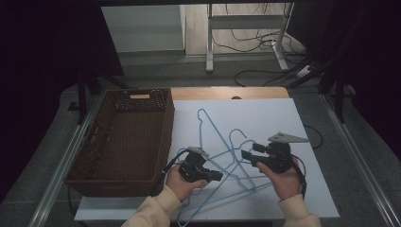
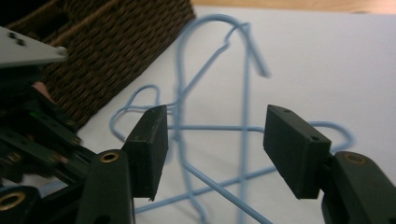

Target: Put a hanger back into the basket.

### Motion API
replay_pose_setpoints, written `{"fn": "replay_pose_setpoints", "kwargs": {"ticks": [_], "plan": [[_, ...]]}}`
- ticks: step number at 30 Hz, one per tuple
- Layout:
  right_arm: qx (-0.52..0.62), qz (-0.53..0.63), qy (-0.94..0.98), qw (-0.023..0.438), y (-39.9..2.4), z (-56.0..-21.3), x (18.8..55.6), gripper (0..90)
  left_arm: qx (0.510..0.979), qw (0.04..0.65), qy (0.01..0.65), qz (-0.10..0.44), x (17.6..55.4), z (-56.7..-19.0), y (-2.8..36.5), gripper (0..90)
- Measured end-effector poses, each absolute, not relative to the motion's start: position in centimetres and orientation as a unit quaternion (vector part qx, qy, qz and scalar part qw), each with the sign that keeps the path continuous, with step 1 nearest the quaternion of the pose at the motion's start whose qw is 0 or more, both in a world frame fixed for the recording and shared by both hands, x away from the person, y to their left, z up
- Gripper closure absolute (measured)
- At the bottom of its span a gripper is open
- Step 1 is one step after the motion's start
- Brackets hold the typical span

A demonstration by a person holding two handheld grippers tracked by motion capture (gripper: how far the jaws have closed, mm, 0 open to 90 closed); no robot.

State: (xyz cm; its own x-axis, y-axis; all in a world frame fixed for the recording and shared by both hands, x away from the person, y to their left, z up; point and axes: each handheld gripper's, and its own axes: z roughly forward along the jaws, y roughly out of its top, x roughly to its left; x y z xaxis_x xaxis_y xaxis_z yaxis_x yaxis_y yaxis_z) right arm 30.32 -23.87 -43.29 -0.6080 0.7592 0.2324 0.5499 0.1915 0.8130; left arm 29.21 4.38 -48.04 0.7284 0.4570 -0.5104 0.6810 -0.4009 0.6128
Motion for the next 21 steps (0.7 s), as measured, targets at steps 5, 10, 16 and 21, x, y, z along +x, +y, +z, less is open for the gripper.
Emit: {"fn": "replay_pose_setpoints", "kwargs": {"ticks": [5,10,16,21], "plan": [[0.459,0.501,0.723,0.128,-28.1,-43.2,30.0,40.3,0.818,0.45,0.337,-0.123,29.1,-46.2,5.0,86.9],[0.471,0.502,0.713,0.134,-29.6,-43.4,29.8,40.3,0.815,0.461,0.331,-0.12,29.0,-45.1,5.5,86.8],[0.471,0.499,0.714,0.14,-30.2,-43.6,29.6,40.3,0.807,0.478,0.328,-0.11,28.8,-43.1,6.7,86.8],[0.469,0.503,0.712,0.14,-30.4,-43.5,29.5,39.9,0.801,0.49,0.33,-0.096,28.9,-41.8,8.5,86.9]]}}
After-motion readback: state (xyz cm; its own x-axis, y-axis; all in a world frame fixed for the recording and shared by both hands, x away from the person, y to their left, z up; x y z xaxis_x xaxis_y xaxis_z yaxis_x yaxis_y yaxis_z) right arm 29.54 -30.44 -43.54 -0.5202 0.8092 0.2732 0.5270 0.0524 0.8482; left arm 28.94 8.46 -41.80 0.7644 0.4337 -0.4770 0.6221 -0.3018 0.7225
